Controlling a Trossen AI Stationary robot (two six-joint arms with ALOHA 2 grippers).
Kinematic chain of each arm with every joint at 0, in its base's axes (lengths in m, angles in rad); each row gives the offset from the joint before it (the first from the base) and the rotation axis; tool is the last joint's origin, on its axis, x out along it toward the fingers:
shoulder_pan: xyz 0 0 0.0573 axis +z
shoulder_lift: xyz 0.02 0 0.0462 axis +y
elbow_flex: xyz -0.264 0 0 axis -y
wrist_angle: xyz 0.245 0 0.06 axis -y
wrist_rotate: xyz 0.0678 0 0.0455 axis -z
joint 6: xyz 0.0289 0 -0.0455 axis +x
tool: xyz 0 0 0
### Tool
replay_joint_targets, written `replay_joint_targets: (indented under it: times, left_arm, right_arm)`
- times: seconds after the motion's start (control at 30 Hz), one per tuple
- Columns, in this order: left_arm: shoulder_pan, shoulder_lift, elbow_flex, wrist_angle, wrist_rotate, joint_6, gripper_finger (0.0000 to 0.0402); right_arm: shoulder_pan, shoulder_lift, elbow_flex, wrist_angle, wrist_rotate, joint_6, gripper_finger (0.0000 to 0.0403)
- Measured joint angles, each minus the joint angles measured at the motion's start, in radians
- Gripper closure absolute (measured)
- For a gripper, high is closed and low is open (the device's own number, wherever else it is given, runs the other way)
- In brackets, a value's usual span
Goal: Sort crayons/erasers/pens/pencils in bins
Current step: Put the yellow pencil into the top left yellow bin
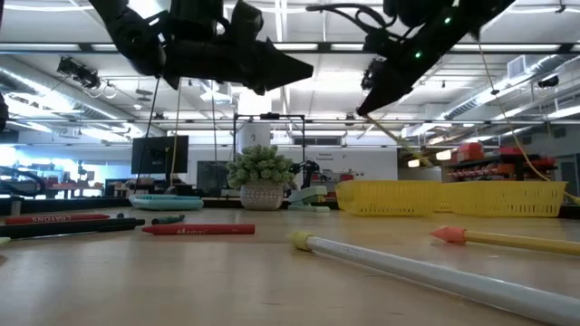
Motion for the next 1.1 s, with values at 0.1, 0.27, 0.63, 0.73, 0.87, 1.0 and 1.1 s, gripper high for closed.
replay_joint_targets:
  times: [0.1, 0.27, 0.63, 0.73, 0.87, 1.0, 1.1]
  left_arm:
    - [0.035, 0.000, 0.000, 0.004, 0.004, -0.008, 0.0300]
    - [0.082, 0.000, 0.000, 0.029, 0.032, -0.020, 0.0292]
    - [0.134, 0.000, 0.000, 0.060, 0.012, -0.014, 0.0275]
    - [0.149, 0.000, 0.000, 0.095, 0.010, 0.038, 0.0273]
    - [0.163, 0.000, 0.000, 0.097, 0.009, 0.192, 0.0277]
    - [0.165, 0.000, 0.000, 0.083, 0.008, 0.213, 0.0280]
    - [0.160, 0.000, 0.000, 0.084, 0.009, 0.160, 0.0277]
  right_arm:
    - [-0.084, 0.020, 0.000, 0.121, -0.081, -0.080, 0.0356]
    - [-0.208, 0.052, 0.000, 0.279, -0.196, -0.188, 0.0356]
    - [-0.361, 0.196, 0.015, 0.407, -0.363, -0.179, 0.0356]
    - [-0.372, 0.217, 0.040, 0.407, -0.366, -0.177, 0.0356]
    - [-0.385, 0.233, 0.077, 0.406, -0.371, -0.124, 0.0356]
    - [-0.399, 0.256, 0.098, 0.404, -0.374, -0.092, 0.0356]
    - [-0.410, 0.285, 0.100, 0.400, -0.374, -0.050, 0.0356]
